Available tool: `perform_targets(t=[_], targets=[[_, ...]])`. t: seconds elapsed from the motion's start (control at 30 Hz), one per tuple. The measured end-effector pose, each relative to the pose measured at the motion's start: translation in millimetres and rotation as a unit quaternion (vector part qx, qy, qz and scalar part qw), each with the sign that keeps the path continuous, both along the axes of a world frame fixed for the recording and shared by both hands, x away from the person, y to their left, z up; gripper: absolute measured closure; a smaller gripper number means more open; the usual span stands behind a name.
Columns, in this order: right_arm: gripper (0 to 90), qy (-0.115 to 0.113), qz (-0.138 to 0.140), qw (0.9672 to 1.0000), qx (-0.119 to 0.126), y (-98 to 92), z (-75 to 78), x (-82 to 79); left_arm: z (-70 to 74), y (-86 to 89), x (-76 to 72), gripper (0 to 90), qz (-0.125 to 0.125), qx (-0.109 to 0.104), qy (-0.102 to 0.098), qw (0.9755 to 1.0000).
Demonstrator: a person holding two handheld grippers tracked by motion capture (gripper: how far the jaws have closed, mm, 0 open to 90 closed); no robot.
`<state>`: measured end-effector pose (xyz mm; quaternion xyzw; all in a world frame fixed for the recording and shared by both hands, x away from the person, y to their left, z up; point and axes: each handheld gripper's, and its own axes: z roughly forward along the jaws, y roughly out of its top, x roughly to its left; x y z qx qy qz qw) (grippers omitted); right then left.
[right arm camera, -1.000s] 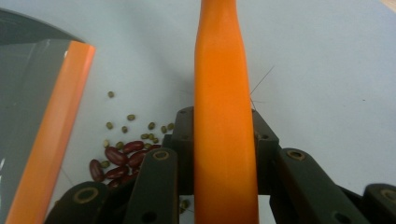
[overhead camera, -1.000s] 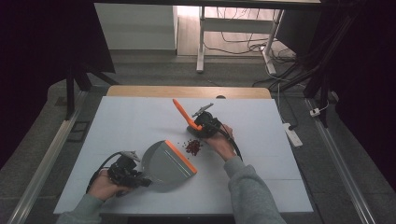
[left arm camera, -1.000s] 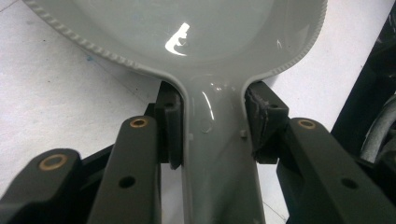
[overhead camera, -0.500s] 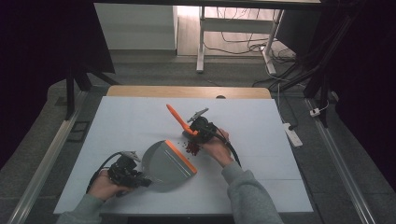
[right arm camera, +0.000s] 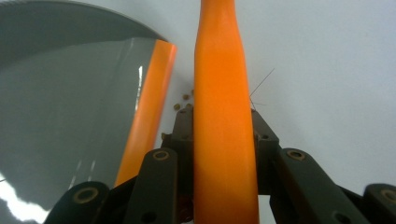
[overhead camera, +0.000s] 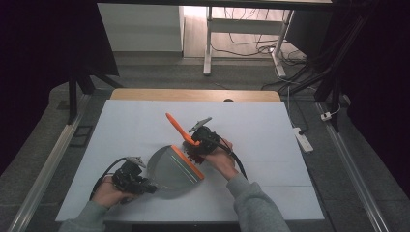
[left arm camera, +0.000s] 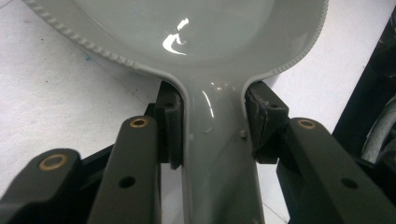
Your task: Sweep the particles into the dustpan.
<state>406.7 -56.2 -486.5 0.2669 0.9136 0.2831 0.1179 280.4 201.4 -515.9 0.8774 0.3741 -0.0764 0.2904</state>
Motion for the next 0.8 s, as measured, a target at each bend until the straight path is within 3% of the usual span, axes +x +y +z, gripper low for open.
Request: perform_targets(t=[0.57, 0.8], targets=[[70.6, 0.003, 0.02, 0.9996, 0.019, 10.0, -1.4, -22.8, -0.1, -0.4, -0.2, 62.1, 0.001, 0.0, 0.0, 1.0], [70.6, 0.033, 0.049, 0.9964, 0.061, 15.9, 3.1, -32.9, -0.2, -0.5, -0.2, 62.1, 0.001, 0.0, 0.0, 1.0]])
